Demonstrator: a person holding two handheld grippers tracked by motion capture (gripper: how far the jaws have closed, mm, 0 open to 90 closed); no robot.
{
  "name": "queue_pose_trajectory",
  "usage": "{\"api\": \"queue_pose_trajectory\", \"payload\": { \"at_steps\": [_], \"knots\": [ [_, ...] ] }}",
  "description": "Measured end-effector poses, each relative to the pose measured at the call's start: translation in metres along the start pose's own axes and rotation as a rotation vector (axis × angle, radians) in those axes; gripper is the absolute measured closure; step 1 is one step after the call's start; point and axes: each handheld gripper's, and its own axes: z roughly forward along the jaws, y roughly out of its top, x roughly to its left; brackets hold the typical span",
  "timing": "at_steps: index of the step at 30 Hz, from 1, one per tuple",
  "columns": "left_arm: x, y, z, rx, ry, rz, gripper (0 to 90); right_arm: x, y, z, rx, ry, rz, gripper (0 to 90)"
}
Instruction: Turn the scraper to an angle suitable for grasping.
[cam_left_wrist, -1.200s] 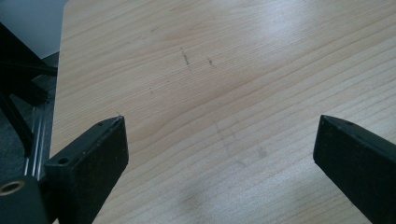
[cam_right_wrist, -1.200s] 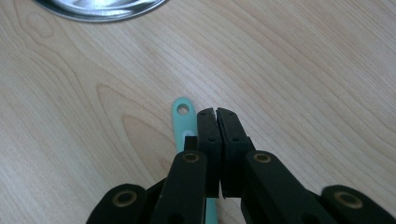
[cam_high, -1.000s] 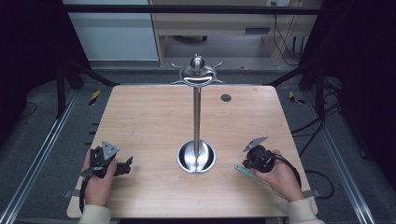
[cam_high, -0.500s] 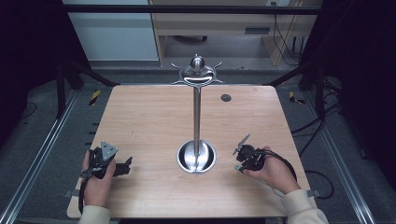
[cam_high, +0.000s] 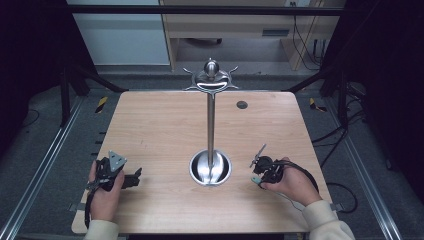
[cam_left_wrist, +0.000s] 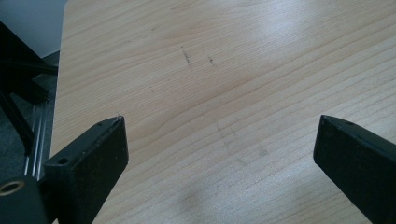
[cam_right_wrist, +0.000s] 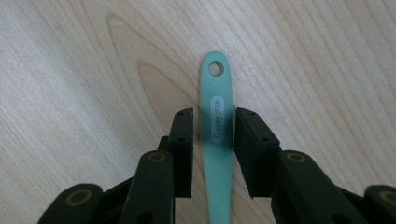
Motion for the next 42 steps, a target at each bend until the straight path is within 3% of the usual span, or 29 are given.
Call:
{"api": "queue_pose_trajectory", "payload": {
  "at_steps": [24,37,42],
  "knots": [
    [-0.002,0.001,0.001,0.002,-0.004,0.009,3.0,-0.005,0.004,0.004,0.033,0.027,0.009,71.5],
    [-0.002,0.001,0.001,0.002,-0.004,0.009,2.9,-0.006,0.003,0.003,0.029,0.025,0.005,74.2],
    [-0.001,0.000,0.001,0.004,-0.002,0.010,2.9,-0.007,0.001,-0.006,-0.005,0.026,0.037,74.3]
  ]
}}
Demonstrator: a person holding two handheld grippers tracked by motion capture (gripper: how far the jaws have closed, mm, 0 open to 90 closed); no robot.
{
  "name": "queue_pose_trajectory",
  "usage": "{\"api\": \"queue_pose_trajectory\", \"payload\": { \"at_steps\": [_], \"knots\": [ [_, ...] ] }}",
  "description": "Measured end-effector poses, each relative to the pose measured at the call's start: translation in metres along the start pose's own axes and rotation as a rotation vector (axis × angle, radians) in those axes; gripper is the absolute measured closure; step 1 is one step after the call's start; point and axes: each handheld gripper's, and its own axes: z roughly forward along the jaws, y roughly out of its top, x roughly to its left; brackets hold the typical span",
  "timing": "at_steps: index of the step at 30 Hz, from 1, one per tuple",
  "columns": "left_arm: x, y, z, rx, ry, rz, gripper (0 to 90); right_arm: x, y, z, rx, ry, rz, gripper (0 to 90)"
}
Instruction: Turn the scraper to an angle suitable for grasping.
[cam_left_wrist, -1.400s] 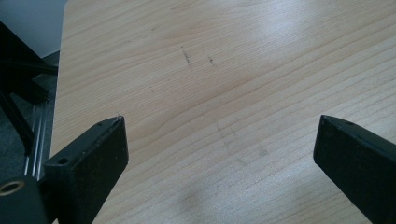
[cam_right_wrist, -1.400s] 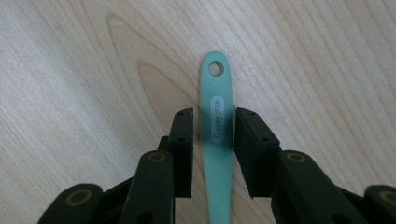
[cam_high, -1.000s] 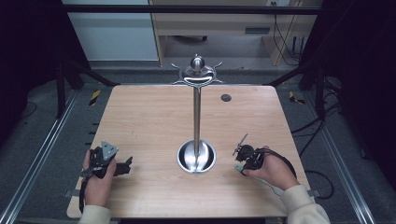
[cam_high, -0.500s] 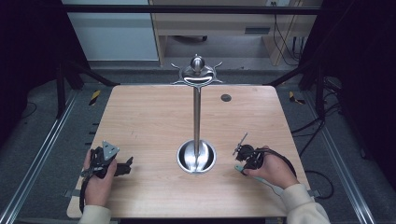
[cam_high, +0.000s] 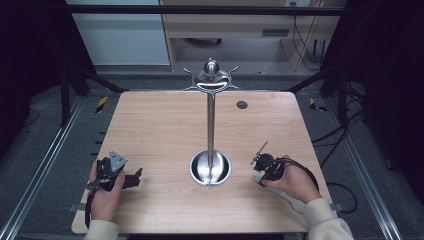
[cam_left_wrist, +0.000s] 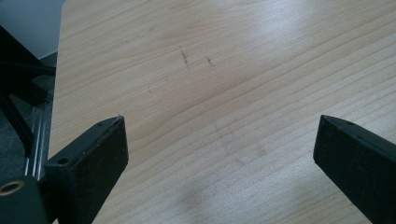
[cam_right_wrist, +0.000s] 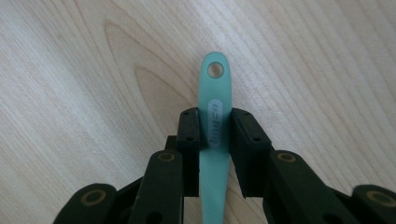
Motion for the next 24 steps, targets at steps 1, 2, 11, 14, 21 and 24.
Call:
{"api": "queue_pose_trajectory", "payload": {
  "at_steps": [1,2,11,14,21,24],
  "knots": [
    [0.000,0.000,0.000,0.000,0.000,0.000,2.9,0.000,0.000,0.000,0.000,0.000,0.000,74.3],
    [0.000,0.000,0.000,0.001,0.000,0.001,3.0,0.001,0.000,-0.005,-0.016,-0.002,0.007,74.4],
    [-0.004,0.000,0.001,0.006,-0.006,0.018,2.8,0.006,0.002,-0.032,-0.091,-0.035,0.000,74.5],
    [-0.004,-0.001,0.001,0.007,-0.003,0.018,2.8,0.001,0.003,-0.049,-0.146,-0.045,0.026,74.6],
    [-0.002,-0.001,0.000,0.007,0.000,0.008,2.8,-0.011,0.002,-0.082,-0.248,-0.081,0.063,74.6],
    [-0.001,-0.002,0.001,0.008,0.001,0.006,2.8,-0.014,0.002,-0.095,-0.292,-0.104,0.075,74.5]
  ]
}}
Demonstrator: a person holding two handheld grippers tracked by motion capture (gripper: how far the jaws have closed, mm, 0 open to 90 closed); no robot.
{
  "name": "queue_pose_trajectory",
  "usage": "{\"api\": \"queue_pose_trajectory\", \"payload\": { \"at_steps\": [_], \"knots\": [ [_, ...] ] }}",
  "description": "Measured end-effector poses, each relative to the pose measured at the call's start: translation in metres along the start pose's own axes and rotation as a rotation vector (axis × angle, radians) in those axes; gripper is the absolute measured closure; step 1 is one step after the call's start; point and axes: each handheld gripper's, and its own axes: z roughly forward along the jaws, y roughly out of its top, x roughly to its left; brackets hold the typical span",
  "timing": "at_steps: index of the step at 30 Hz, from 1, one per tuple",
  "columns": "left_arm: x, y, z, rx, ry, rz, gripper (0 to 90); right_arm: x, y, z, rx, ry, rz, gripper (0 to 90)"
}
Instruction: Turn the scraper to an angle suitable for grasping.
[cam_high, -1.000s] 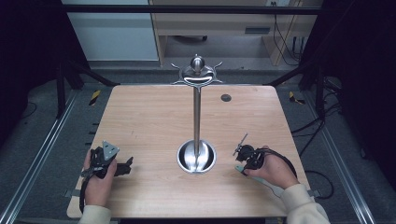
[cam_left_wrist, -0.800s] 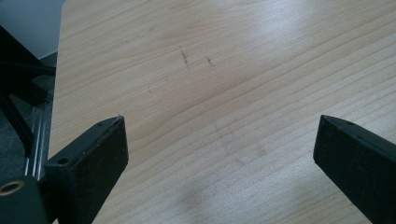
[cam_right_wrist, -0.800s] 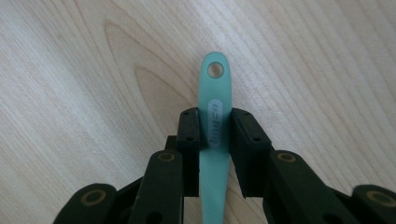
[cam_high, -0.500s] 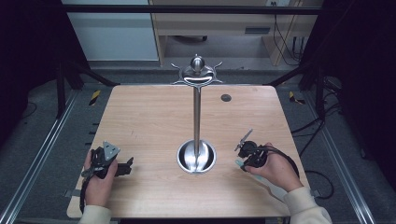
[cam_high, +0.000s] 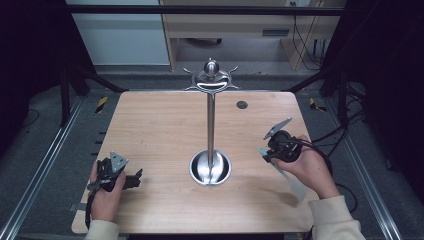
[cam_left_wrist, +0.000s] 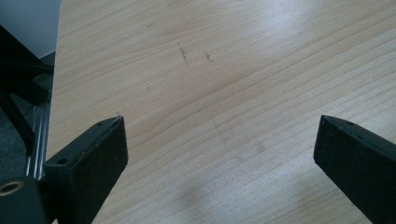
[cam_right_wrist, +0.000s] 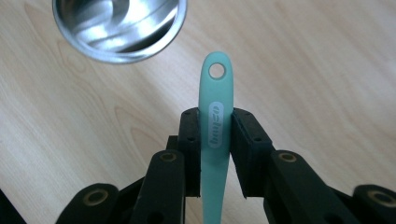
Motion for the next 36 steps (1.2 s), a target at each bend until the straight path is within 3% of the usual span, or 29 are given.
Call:
{"api": "queue_pose_trajectory", "payload": {
  "at_steps": [2,4,7,13,19,33,36],
  "knots": [
    [0.000,0.000,0.000,0.001,-0.001,0.000,2.8,-0.001,0.001,-0.004,-0.018,-0.006,0.007,74.6],
    [-0.001,0.000,0.000,0.002,-0.001,0.001,2.8,-0.004,0.004,-0.013,-0.088,-0.007,0.019,74.5],
    [-0.001,-0.001,-0.001,0.004,-0.003,0.000,2.8,-0.003,0.004,-0.017,-0.141,0.002,0.029,74.5],
    [0.000,-0.001,0.000,0.004,0.001,-0.006,2.8,0.006,0.009,-0.017,-0.146,-0.011,-0.004,74.5],
    [0.000,-0.001,-0.001,-0.001,-0.002,-0.008,2.8,0.011,0.013,-0.022,-0.168,-0.012,-0.005,74.5],
    [-0.001,-0.001,0.001,0.004,-0.006,-0.005,2.8,0.020,0.021,-0.034,-0.294,-0.032,-0.002,74.5],
    [-0.001,-0.001,0.001,0.005,-0.008,-0.004,2.9,0.020,0.021,-0.042,-0.360,-0.018,0.007,74.5]
  ]
}}
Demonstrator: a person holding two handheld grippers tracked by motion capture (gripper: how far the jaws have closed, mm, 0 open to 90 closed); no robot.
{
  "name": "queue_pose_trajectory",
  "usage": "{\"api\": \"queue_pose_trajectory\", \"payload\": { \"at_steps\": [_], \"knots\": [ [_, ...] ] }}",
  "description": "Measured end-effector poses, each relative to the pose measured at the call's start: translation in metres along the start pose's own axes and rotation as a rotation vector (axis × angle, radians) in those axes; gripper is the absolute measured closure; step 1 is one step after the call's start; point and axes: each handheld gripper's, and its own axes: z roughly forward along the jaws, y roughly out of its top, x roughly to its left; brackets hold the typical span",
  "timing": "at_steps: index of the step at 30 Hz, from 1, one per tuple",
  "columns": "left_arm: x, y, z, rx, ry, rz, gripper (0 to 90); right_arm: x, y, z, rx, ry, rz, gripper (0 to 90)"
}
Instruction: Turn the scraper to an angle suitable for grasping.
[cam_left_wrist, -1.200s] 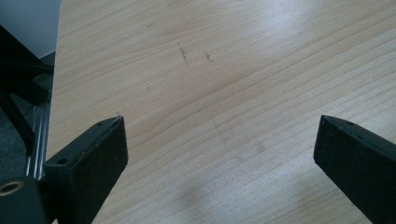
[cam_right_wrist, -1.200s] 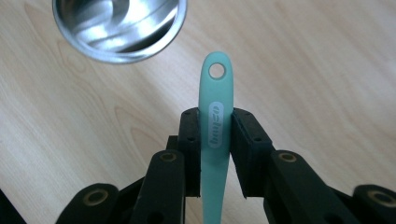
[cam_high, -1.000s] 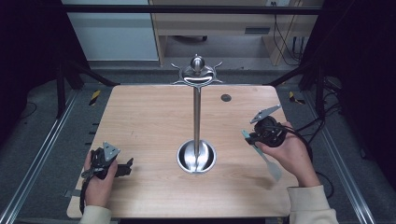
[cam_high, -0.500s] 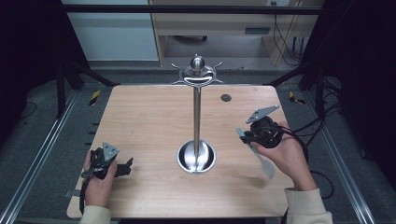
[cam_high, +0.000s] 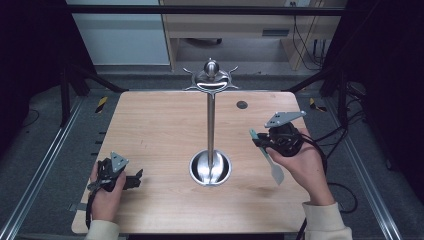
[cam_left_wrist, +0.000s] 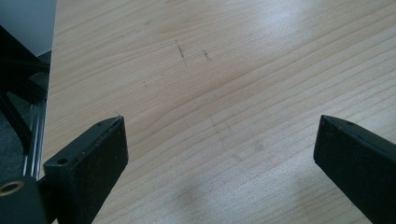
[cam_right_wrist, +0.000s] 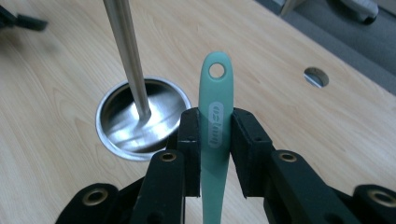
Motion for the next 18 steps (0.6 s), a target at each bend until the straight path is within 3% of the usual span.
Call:
{"api": "queue_pose_trajectory", "payload": {
  "at_steps": [18],
  "knots": [
    [0.002,0.001,-0.001,-0.010,0.005,-0.007,2.8,0.008,0.009,-0.013,-0.183,0.007,0.002,74.5]
  ]
}}
